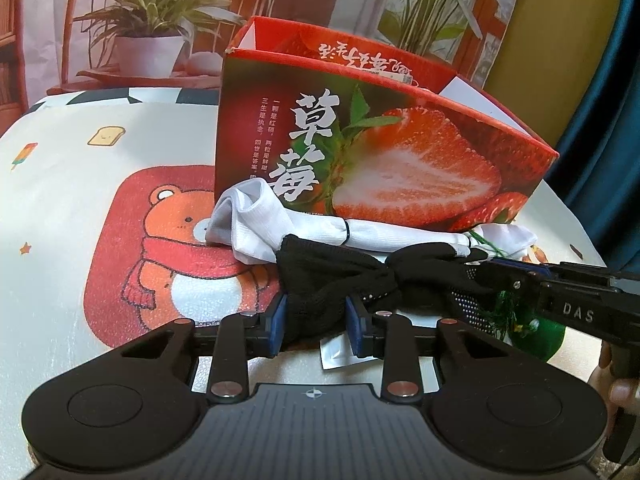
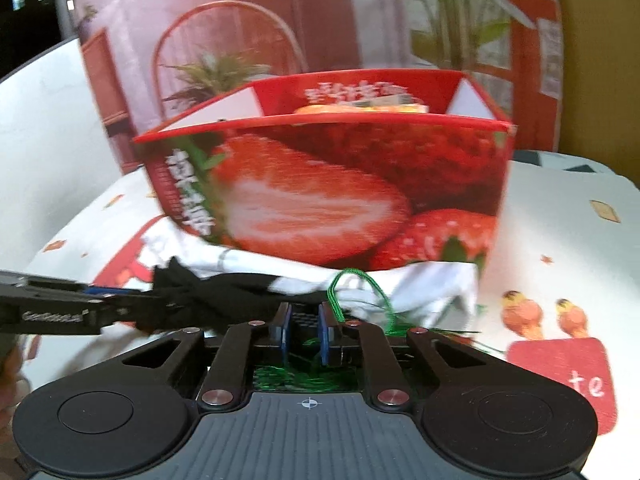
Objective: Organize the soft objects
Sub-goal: 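Grasp the black mesh item with the right gripper while the left gripper holds it, then lift the black mesh item with both grippers and carry it into the red box, then open both grippers to release the mesh item and withdraw from the box, then grasp the white cloth with the left gripper while the right gripper grasps its other end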
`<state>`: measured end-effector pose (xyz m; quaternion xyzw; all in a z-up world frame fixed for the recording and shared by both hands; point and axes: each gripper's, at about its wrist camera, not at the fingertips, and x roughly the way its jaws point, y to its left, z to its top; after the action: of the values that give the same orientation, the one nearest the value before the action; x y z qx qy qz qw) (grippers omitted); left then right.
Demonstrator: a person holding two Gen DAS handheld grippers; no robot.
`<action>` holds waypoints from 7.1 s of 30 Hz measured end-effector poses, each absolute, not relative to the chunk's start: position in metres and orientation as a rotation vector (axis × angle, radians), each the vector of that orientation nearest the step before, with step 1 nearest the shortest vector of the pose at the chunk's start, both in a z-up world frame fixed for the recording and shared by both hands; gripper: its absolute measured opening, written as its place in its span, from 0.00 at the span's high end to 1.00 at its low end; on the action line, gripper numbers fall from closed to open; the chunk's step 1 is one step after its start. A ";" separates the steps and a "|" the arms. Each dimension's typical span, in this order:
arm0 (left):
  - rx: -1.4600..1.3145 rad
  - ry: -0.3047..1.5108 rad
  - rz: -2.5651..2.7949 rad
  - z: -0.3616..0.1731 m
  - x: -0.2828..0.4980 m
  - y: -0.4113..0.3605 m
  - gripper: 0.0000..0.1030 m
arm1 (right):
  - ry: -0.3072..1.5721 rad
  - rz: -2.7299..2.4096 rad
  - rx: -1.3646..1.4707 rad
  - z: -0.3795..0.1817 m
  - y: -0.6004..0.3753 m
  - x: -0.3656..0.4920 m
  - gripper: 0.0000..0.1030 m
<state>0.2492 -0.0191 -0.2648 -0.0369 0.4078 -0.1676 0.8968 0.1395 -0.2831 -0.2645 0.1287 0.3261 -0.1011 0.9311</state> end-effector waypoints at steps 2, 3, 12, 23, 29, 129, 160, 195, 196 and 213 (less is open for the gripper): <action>-0.079 0.847 -0.345 -0.265 0.249 -0.018 0.68 | 0.677 -0.246 0.269 -0.266 -0.289 0.138 0.87; -0.081 0.849 -0.344 -0.265 0.249 -0.018 0.68 | 0.683 -0.265 0.276 -0.267 -0.292 0.137 0.87; -0.074 0.838 -0.347 -0.263 0.248 -0.019 0.73 | 0.693 -0.337 0.304 -0.270 -0.303 0.130 0.83; -0.059 0.817 -0.247 -0.258 0.247 -0.004 0.86 | 0.641 -0.206 0.250 -0.254 -0.281 0.137 0.75; -0.091 0.845 -0.217 -0.261 0.250 0.008 0.86 | 0.650 -0.137 0.233 -0.253 -0.269 0.145 0.67; 0.096 0.862 -0.390 -0.202 0.418 -0.085 0.91 | 0.715 -0.137 0.285 -0.215 -0.373 0.287 0.96; 0.200 0.826 -0.383 -0.193 0.392 -0.092 0.37 | 0.934 -0.280 0.263 -0.215 -0.365 0.293 0.59; 0.018 0.753 -0.271 -0.220 0.310 -0.009 0.09 | 0.504 -0.303 0.246 -0.190 -0.335 0.150 0.07; 0.014 0.756 -0.267 -0.222 0.310 -0.009 0.10 | 0.509 -0.306 0.253 -0.193 -0.337 0.147 0.10; -0.023 0.850 -0.241 -0.269 0.329 -0.011 0.60 | 0.657 -0.337 0.431 -0.272 -0.373 0.142 0.52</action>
<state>0.3290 -0.0110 -0.2686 -0.0110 0.4111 -0.1166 0.9040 0.1415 -0.3734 -0.2722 0.2091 0.3187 -0.1634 0.9100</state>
